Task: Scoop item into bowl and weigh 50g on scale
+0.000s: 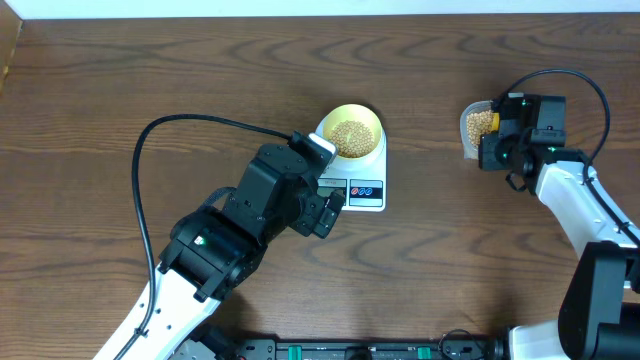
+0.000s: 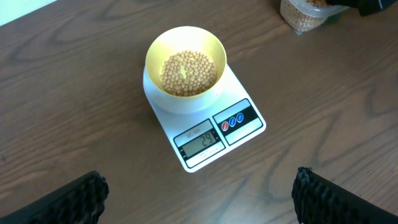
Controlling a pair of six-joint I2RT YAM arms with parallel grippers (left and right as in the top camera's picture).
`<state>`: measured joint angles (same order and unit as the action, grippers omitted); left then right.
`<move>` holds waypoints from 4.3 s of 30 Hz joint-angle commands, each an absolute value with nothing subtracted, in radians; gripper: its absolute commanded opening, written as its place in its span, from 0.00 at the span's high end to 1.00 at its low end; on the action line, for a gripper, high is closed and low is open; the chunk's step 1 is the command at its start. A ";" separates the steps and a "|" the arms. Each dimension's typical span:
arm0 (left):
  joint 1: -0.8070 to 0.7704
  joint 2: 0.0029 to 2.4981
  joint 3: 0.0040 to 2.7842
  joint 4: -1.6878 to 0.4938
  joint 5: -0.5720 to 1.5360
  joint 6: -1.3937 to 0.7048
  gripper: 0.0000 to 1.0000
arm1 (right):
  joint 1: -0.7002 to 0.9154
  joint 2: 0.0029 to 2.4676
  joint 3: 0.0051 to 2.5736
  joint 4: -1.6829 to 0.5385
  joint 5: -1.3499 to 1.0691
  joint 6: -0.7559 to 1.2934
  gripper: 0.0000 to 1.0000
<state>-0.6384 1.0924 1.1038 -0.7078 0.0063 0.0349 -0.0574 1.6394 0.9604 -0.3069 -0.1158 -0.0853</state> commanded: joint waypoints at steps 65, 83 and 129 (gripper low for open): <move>-0.634 1.097 1.103 -0.711 0.015 0.052 0.03 | -0.242 1.687 0.952 -0.278 -0.643 0.007 0.99; -0.634 1.097 1.103 -0.711 0.015 0.052 0.03 | -0.329 1.687 0.952 -0.281 -0.719 0.015 0.99; -0.634 1.097 1.103 -0.711 0.015 0.052 0.03 | -0.376 1.687 0.952 -0.161 -1.016 0.075 0.99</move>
<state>-0.6384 1.0924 1.1038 -0.7078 0.0063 0.0349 -0.3882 1.6794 0.9539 -0.1738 -0.9741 0.0448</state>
